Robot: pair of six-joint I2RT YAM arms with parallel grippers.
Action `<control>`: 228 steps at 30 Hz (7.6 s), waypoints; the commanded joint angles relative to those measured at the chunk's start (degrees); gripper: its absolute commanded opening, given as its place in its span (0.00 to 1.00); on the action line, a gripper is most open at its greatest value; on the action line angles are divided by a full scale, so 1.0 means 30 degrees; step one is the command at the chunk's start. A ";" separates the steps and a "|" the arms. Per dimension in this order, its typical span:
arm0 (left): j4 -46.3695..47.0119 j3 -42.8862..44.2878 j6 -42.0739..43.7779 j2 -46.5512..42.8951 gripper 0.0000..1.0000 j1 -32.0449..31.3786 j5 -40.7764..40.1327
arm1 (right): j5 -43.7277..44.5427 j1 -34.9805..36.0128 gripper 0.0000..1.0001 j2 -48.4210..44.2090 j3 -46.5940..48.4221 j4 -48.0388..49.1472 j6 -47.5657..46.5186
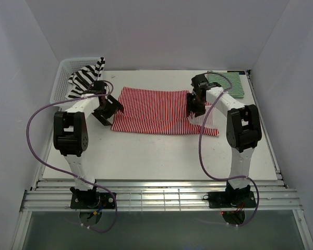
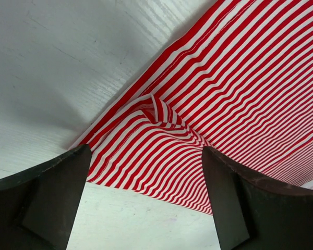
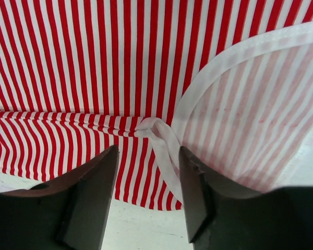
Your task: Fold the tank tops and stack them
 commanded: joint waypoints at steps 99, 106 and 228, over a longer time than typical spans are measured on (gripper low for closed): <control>-0.1015 1.1240 0.5293 0.6379 0.96 -0.1652 -0.4960 | -0.1550 -0.1955 0.90 -0.1180 0.2237 0.3311 -0.2568; -0.1220 1.1916 0.5528 0.8051 0.79 -0.1652 -0.5191 | -0.1374 -0.1925 0.90 -0.0238 0.2443 0.3369 -0.2685; 0.8417 -0.1291 0.7961 -0.2580 0.00 -0.1798 -0.3731 | -0.2457 -0.0988 0.08 -0.5891 -0.7047 1.0780 -0.5878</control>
